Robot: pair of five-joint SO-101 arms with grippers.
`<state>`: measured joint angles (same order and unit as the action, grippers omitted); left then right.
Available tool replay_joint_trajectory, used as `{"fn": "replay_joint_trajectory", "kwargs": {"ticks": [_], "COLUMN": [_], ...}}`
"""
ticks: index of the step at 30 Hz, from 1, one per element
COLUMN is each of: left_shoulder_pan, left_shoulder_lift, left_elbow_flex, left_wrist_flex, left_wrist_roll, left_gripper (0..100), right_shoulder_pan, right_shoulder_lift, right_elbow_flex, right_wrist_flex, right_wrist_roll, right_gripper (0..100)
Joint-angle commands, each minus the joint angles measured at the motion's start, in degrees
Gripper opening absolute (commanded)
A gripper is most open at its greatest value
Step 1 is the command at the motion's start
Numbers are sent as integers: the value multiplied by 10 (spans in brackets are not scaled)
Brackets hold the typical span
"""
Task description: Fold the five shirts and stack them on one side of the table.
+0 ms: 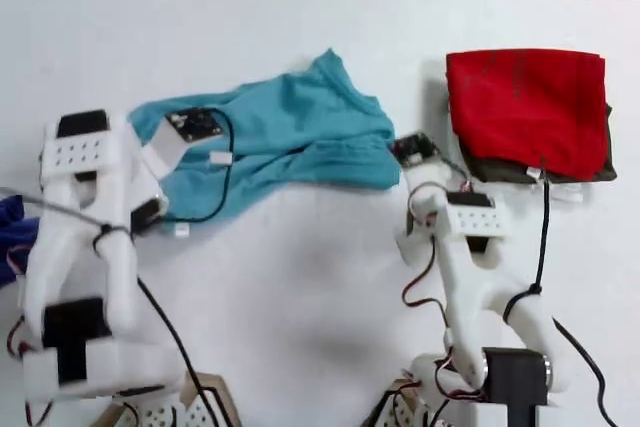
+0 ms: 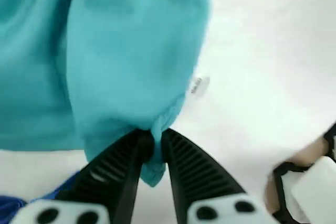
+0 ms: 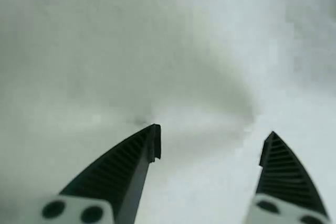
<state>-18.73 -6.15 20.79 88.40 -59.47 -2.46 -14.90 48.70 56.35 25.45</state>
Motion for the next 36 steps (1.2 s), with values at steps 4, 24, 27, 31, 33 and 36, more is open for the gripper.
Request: {"fn": "replay_joint_trajectory", "kwargs": {"ticks": [4,24,27,31,33,36], "left_shoulder_pan": [-33,-72,-71,-71,-71,-71], "left_shoulder_lift": [-78,-78,-78,-78,-78,-78], "left_elbow_flex": [65,65,65,68,68,68], "left_wrist_flex": [-18,-105,-105,-105,-105,-105], "left_wrist_roll": [6,65,64,62,62,62], "left_gripper": [27,27,27,27,27,27], "right_shoulder_pan": [-102,-75,-79,-80,-79,-80], "right_shoulder_lift": [52,373,405,420,419,419], "right_elbow_flex": [-140,-476,-505,-544,-560,-582], "right_wrist_flex": [69,43,59,89,91,111], "right_wrist_roll": [-36,-126,-126,-126,-126,-127], "right_gripper": [300,297,290,142,43,36]}}
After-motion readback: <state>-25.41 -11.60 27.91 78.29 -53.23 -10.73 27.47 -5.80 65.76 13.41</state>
